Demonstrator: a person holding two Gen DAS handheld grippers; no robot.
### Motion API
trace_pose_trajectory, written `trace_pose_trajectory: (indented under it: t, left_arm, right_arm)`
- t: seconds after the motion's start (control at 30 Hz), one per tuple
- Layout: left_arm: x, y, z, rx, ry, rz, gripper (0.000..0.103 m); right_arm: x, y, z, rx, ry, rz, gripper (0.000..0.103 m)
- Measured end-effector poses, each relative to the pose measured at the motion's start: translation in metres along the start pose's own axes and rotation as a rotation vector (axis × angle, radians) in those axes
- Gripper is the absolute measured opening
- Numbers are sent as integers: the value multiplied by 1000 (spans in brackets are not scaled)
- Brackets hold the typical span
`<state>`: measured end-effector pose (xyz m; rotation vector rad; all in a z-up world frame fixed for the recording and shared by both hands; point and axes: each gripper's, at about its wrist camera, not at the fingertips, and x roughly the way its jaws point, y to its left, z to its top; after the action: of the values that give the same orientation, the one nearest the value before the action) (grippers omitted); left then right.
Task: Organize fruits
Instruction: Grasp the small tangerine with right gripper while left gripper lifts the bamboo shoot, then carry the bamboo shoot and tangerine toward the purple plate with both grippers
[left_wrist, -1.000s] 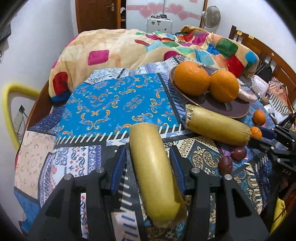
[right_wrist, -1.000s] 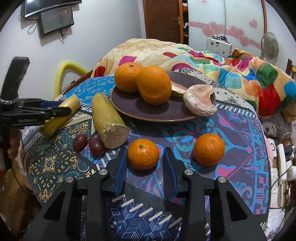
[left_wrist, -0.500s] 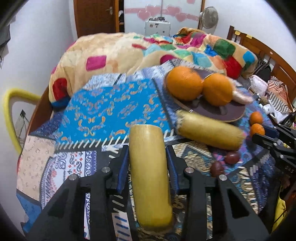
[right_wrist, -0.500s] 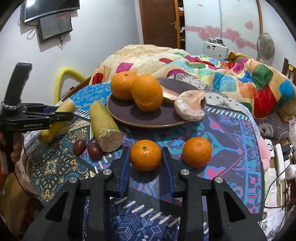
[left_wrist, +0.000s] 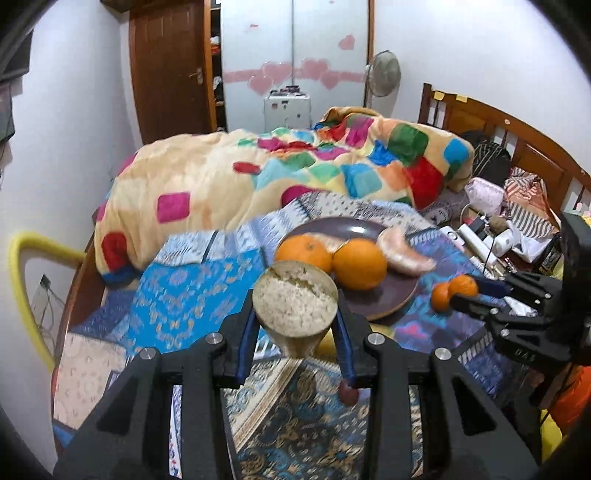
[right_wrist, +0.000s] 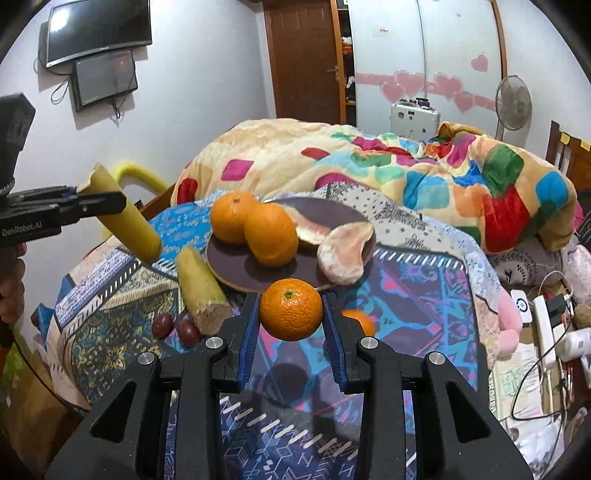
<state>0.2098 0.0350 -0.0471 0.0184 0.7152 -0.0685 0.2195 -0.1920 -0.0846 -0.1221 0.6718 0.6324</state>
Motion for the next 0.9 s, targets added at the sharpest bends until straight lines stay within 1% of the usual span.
trace_pose_trajectory:
  t: [0.17, 0.4, 0.57, 0.63, 0.9]
  left_arm:
    - [9, -16, 19, 33, -20, -1, 37]
    - [28, -27, 48, 43, -42, -13, 37]
    - [47, -38, 69, 84, -74, 17, 37]
    - [56, -42, 75, 98, -79, 31, 37]
    - [95, -58, 86, 140, -91, 31, 37]
  right_arm:
    - [4, -5, 10, -5, -12, -5, 31]
    - [15, -13, 23, -7, -20, -11, 31]
    - [28, -18, 32, -16, -17, -17, 31]
    - [35, -21, 35, -17, -12, -16, 31]
    - [62, -29, 50, -32, 20, -19, 31]
